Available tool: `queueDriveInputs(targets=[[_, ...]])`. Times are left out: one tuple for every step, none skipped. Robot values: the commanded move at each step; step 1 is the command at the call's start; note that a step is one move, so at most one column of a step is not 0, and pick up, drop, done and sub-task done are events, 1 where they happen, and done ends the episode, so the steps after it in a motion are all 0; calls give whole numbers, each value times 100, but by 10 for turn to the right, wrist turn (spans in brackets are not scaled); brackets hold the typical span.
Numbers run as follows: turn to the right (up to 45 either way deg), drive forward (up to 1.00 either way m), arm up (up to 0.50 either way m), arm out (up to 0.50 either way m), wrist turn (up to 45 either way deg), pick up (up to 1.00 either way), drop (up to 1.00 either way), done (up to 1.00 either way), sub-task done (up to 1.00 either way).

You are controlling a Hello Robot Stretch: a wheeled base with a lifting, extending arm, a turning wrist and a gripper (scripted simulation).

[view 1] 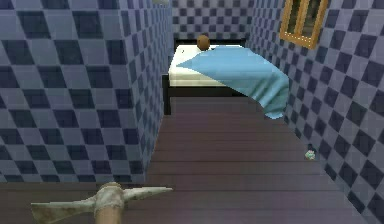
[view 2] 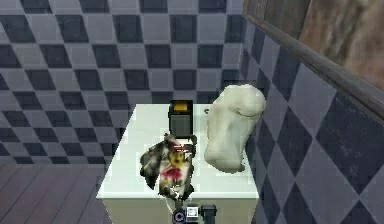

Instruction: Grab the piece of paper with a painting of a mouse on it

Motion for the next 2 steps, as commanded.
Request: queueDriveInputs(targets=[[0,0,0,0,0,100,0,0,0],[0,0,10,0,0,0,0,0,0]])
